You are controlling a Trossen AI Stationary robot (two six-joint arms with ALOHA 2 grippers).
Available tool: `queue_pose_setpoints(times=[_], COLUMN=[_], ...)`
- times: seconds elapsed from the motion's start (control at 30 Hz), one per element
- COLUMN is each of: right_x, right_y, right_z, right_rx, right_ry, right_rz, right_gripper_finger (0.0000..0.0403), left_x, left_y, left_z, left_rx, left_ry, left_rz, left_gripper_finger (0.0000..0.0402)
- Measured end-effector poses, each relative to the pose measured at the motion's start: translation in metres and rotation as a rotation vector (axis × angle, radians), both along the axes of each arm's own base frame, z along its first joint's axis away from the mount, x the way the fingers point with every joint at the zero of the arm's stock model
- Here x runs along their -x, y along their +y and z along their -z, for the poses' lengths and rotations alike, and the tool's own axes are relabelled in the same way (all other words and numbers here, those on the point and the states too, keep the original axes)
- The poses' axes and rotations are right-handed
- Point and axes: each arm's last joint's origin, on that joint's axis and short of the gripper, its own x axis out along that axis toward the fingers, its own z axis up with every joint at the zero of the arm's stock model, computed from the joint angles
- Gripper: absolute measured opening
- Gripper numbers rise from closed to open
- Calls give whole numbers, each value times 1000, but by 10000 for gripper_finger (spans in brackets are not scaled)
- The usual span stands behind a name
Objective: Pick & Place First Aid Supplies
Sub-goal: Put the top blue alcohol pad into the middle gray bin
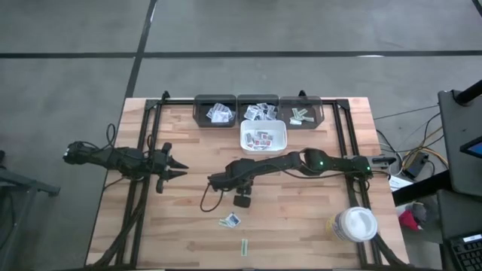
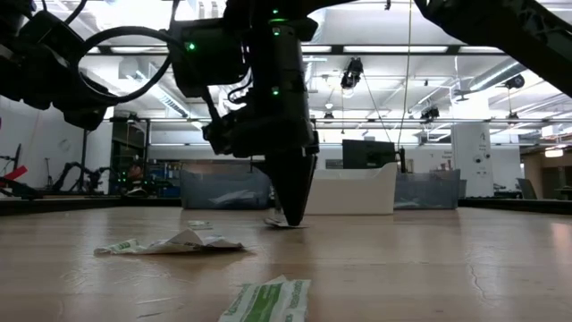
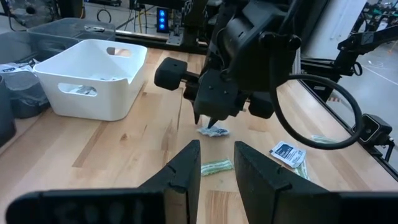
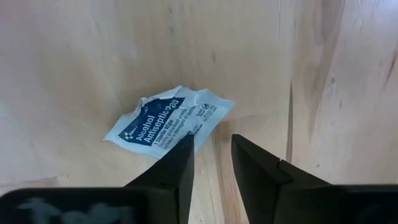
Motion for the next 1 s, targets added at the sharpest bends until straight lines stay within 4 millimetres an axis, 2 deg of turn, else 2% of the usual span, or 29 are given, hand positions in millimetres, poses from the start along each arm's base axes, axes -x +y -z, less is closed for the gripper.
queue_pose_setpoints(times=[0.3, 0.67, 1.0], right_x=[2, 1, 1], right_y=[-1, -8, -11], right_z=[3, 3, 3], right_rx=[-3, -146, -157], right_ry=[15, 25, 27], right_rz=[-2, 19, 25], right_gripper_finger=[107, 121, 130], left_x=[0, 0, 0], left_y=[0, 0, 0], left_z=[0, 0, 0], left_rx=[1, -1, -2], left_ry=[0, 0, 0], left_rz=[0, 0, 0], left_gripper_finger=[94, 94, 94])
